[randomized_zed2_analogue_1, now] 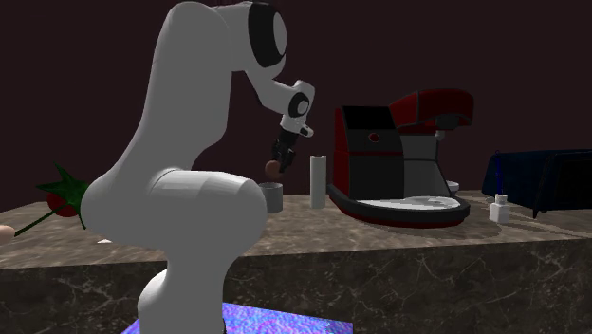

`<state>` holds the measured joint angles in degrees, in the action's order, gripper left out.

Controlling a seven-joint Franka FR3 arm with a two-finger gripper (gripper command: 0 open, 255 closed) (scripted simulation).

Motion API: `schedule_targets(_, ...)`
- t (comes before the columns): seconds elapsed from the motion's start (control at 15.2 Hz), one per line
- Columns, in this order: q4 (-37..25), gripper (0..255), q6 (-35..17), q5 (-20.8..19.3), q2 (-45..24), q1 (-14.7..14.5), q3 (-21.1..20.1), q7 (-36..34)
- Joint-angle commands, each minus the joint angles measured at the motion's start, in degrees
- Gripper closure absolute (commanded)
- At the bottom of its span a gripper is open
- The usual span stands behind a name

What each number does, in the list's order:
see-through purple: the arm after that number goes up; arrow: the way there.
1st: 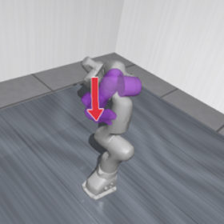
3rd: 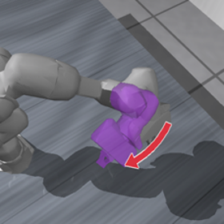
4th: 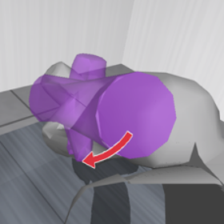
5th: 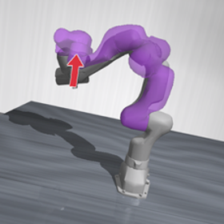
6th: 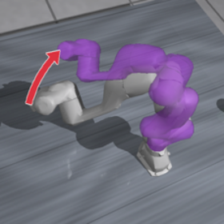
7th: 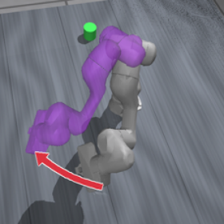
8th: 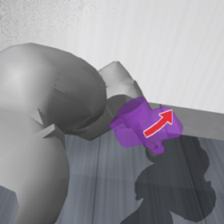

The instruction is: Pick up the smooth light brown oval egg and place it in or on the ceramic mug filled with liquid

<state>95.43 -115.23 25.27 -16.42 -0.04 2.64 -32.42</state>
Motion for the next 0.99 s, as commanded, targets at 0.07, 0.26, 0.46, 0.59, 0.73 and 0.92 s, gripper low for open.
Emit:
schedule_targets(0.07,1.44,255,-1.90,0.42,-0.55,-0.03,-0.10,0.84)
schedule_targets(0.26,2.76,255,-3.74,0.88,-1.22,-0.05,-0.22,1.69)
schedule_targets(0.46,2.97,255,-4.05,0.96,-1.34,-0.06,-0.23,1.84)
schedule_targets(0.59,2.96,255,-4.05,0.96,-1.34,-0.06,-0.23,1.83)
schedule_targets(0.73,2.96,255,-4.05,0.96,-1.34,-0.06,-0.23,1.84)
schedule_targets(0.92,3.11,0,-4.37,1.02,-1.51,-0.15,-0.30,1.84)
